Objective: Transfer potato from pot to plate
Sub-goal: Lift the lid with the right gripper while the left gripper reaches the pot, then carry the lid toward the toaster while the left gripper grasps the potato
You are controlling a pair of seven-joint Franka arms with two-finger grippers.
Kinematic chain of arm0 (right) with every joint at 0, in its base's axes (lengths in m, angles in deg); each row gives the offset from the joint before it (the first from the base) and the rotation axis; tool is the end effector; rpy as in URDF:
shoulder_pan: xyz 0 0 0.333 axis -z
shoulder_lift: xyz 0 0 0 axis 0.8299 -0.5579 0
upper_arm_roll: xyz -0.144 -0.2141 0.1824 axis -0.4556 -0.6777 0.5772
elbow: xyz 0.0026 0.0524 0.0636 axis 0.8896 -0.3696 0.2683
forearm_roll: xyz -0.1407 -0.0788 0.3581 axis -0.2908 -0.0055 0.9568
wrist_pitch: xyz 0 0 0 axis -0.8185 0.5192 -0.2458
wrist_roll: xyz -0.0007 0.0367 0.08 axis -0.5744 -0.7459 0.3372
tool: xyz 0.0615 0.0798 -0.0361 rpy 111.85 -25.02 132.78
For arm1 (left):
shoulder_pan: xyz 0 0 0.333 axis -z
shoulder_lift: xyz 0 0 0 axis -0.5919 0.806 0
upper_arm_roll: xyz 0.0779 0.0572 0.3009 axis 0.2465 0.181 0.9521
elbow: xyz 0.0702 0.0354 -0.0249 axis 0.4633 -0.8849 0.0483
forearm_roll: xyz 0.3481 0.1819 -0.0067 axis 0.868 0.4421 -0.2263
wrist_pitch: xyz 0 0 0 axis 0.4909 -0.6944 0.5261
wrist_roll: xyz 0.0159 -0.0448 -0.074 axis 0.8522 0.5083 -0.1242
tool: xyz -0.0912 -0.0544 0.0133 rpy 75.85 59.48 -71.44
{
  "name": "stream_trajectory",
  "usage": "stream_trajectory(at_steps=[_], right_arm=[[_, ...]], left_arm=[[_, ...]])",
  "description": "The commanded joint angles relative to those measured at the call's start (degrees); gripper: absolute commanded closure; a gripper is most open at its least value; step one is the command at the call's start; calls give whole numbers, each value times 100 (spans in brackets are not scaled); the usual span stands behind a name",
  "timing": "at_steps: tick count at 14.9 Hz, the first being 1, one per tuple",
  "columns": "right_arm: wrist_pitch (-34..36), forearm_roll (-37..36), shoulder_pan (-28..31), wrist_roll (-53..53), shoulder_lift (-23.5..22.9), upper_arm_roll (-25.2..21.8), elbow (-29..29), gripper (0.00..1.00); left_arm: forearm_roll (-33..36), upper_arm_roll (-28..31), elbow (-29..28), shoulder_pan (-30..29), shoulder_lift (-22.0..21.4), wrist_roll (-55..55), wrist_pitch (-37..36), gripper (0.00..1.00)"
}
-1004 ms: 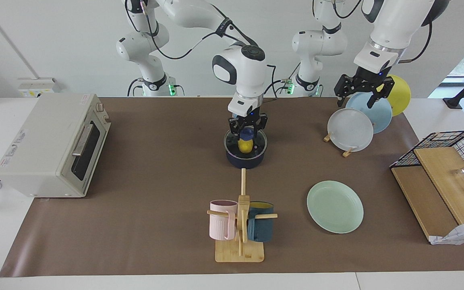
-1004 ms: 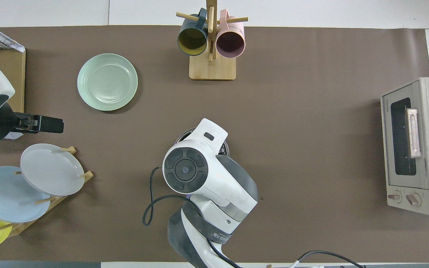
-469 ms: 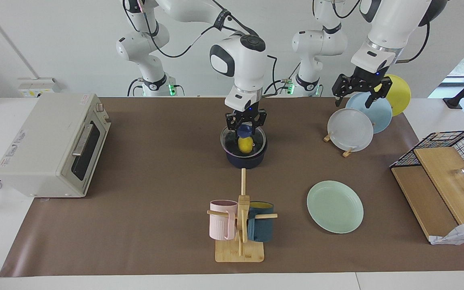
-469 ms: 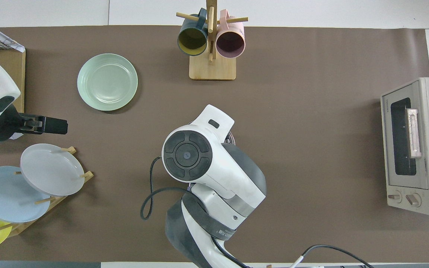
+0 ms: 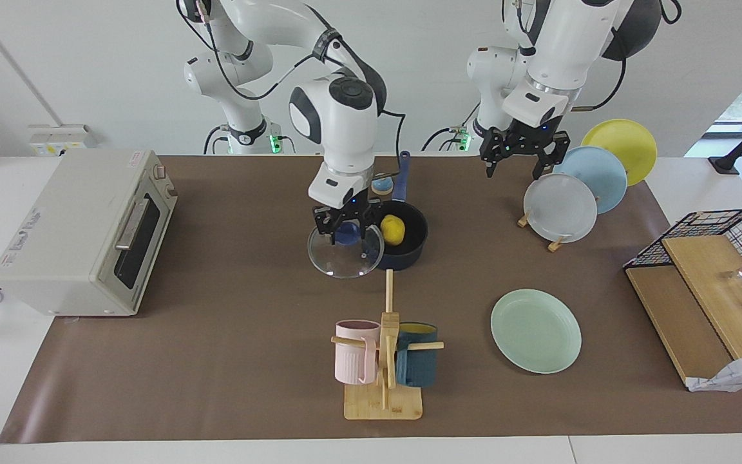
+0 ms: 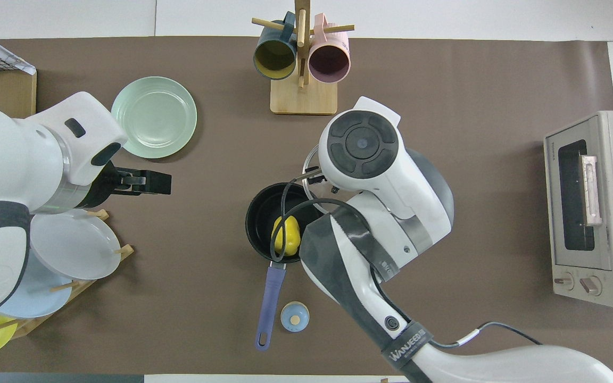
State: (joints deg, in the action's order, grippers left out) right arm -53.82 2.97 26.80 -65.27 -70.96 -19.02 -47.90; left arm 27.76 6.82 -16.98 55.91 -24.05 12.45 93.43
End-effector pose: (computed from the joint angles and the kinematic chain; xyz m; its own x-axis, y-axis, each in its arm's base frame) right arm 0.5701 0.3135 0.4547 0.9616 0.2592 0.0896 0.2520 -0.9640 0.0845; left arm 0.4939 -0.2030 0.5961 0.9911 -0.1176 0.0631 -0.1208 -0.9914 0.0495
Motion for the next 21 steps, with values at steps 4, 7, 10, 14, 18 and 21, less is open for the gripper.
stream_trajectory(at_steps=[4, 7, 10, 14, 18, 21], right_arm=[[-20, 230, 1370, 2128, 84, 80, -316, 47], [-483, 425, 1715, 2465, 223, 72, -841, 47], [-1214, 425, 1899, 2781, 347, 63, -1502, 47], [-1391, 425, 2138, 3124, 303, 63, -1652, 46], [-1585, 417, 2251, 3212, 312, 63, -1872, 45], [-1751, 417, 2374, 3449, 303, 63, -1986, 44]], left_arm=[[-116, 86, -211, 840, 719, 1454, 973, 0], [-108, 86, -290, 1253, 1396, 2341, 1553, 0], [-116, 86, -702, 1395, 1512, 2571, 2168, 0], [-116, 86, -879, 1588, 1652, 2905, 2416, 0], [-116, 86, -1002, 1694, 1723, 3151, 2557, 0], [-116, 77, -1177, 1826, 1714, 3274, 2679, 0]])
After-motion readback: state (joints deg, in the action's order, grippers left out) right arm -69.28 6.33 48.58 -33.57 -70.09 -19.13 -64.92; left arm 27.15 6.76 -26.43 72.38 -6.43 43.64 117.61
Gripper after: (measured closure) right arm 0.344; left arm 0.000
